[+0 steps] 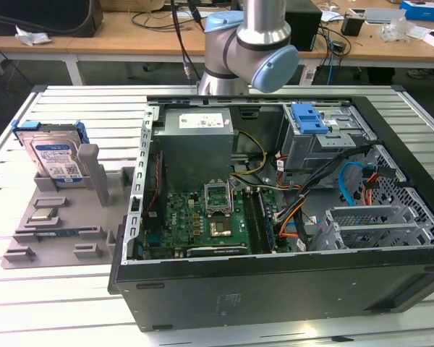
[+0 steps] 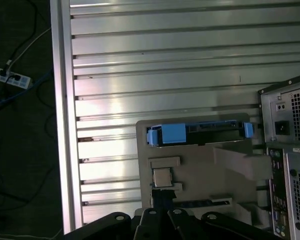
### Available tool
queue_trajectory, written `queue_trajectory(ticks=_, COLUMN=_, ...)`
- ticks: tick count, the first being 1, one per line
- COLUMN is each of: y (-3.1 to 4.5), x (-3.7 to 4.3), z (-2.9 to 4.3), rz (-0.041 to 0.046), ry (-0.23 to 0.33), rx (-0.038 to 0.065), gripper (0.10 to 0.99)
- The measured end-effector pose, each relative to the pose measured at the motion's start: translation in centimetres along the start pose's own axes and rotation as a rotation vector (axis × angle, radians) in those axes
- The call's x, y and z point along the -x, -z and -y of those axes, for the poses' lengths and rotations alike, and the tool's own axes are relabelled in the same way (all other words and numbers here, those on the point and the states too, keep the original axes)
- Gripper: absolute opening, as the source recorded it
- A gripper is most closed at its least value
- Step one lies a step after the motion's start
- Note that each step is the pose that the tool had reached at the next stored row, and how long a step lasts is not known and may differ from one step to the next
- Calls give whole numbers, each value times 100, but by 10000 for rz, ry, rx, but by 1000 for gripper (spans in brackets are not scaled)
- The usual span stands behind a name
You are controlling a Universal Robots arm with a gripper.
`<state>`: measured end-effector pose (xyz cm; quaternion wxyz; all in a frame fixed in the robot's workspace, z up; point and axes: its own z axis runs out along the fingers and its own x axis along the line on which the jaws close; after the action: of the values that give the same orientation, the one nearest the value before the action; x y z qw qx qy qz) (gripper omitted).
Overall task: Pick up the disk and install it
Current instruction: 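Reach for the disk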
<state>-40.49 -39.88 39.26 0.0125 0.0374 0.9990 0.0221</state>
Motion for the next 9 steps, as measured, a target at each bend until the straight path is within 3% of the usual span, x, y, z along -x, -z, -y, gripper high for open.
queue_trajectory(ticks=9, y=4, x=-163, z=12, rz=0, ry=0, rx=0, gripper=106)
